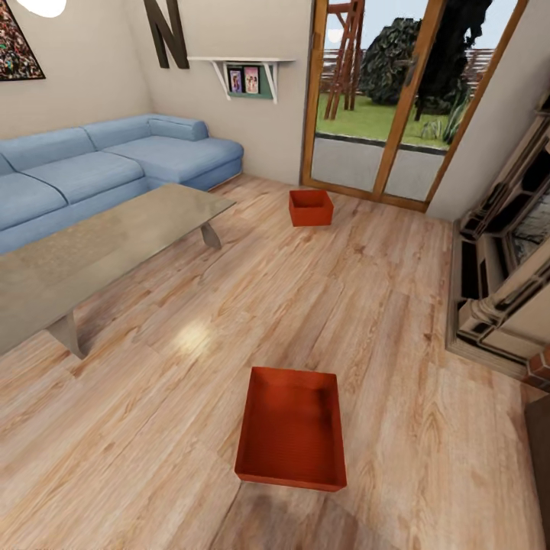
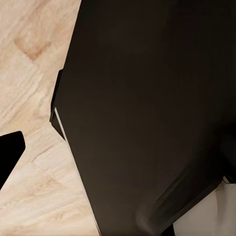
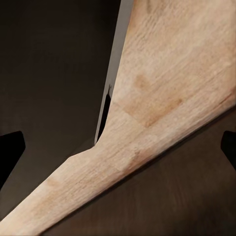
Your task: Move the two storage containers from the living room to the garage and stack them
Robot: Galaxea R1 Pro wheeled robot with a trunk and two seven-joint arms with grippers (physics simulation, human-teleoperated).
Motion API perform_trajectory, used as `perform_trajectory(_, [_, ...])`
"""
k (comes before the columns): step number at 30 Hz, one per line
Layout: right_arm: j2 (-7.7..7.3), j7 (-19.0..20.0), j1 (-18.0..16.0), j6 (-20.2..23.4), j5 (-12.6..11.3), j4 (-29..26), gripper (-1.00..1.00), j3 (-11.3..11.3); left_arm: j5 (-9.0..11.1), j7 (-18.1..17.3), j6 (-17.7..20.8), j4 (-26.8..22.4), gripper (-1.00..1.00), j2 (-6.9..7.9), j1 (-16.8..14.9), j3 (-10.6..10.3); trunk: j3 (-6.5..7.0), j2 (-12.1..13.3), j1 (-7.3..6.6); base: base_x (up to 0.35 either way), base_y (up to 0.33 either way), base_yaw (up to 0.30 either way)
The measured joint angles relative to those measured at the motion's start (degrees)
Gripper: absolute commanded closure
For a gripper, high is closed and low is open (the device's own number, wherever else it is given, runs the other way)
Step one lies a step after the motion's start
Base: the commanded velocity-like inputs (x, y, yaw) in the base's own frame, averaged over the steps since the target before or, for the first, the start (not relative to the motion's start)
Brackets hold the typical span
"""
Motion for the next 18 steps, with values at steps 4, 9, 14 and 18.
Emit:
perform_trajectory(4, [0.00, 0.0, 0.0, 0.0, 0.0, 0.0, -1.00, 0.0, 0.0, 0.0, 0.0, 0.0, -1.00, -0.01, 0.0, 0.0, -0.01, 0.0, 0.00, 0.000, 0.000, 0.007])
perform_trajectory(9, [0.00, 0.0, 0.0, 0.0, 0.0, 0.0, -1.00, -0.1, 0.0, 0.0, 0.0, 0.0, -1.00, -0.02, 0.0, 0.0, -0.01, 0.0, 0.00, 0.000, 0.000, 0.000])
perform_trajectory(14, [-0.01, 0.0, 0.0, 0.0, 0.0, 0.0, -1.00, -0.1, 0.0, 0.0, 0.0, 0.0, -1.00, -0.02, 0.0, 0.0, -0.01, 0.0, 0.00, 0.000, 0.000, -0.139])
perform_trajectory(18, [-0.01, -0.1, 0.0, 0.0, 0.0, 0.0, -1.00, -0.1, 0.0, 0.0, 0.0, 0.0, -1.00, 0.00, 0.0, 0.0, -0.01, 0.0, 0.00, 0.000, 0.000, -0.263])
